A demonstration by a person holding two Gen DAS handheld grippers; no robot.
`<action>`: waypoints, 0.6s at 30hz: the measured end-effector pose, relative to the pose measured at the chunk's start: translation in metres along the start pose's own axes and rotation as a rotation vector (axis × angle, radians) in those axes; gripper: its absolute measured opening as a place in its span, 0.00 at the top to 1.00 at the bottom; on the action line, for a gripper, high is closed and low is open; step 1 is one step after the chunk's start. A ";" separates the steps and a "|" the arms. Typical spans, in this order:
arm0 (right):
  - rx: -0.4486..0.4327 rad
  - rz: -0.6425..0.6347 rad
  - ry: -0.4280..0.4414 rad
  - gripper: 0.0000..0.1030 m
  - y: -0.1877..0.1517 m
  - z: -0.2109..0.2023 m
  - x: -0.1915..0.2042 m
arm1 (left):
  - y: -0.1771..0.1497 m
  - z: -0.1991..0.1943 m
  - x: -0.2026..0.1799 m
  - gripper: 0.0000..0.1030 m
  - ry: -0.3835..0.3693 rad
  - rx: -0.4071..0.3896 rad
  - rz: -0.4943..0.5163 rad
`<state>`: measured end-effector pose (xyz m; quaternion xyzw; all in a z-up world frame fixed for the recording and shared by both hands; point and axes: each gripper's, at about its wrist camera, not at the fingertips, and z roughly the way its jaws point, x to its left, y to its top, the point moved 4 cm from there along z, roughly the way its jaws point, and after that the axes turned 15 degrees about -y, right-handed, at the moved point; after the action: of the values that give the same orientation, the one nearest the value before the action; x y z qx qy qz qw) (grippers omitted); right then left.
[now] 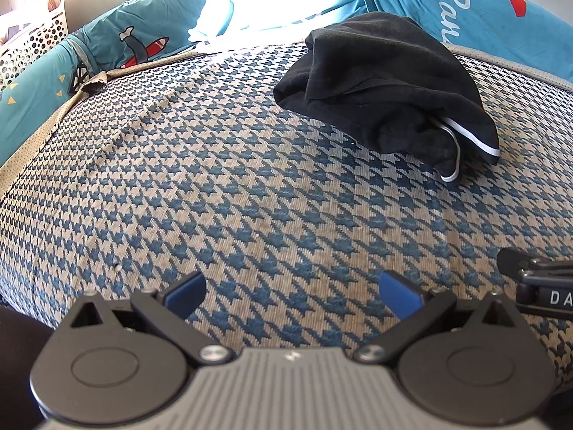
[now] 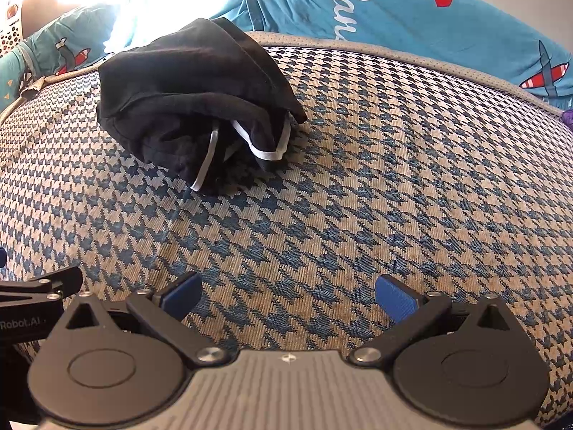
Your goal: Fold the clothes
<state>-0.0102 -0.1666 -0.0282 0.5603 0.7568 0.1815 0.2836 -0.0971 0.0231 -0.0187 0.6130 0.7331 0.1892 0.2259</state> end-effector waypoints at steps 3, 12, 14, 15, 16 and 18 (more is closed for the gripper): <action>0.001 -0.002 0.000 0.00 0.000 0.000 0.000 | 0.000 0.000 0.000 0.00 0.000 0.000 0.001; 0.001 -0.006 0.002 0.00 0.000 0.000 0.001 | 0.001 0.001 0.000 0.00 -0.005 0.002 -0.001; 0.000 -0.005 0.002 0.00 0.001 0.000 0.002 | 0.001 0.001 0.000 0.00 -0.010 0.002 -0.003; 0.000 -0.004 0.002 0.00 0.001 0.000 0.002 | 0.001 0.002 0.000 0.00 -0.011 0.002 -0.003; 0.001 -0.003 0.002 0.00 0.001 0.000 0.003 | 0.001 0.002 0.000 0.00 -0.011 0.004 -0.004; -0.001 0.001 0.005 0.00 0.002 0.000 0.003 | 0.001 0.004 0.002 0.00 -0.006 0.007 -0.005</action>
<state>-0.0094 -0.1633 -0.0276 0.5601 0.7571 0.1832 0.2820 -0.0947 0.0248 -0.0219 0.6126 0.7345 0.1844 0.2264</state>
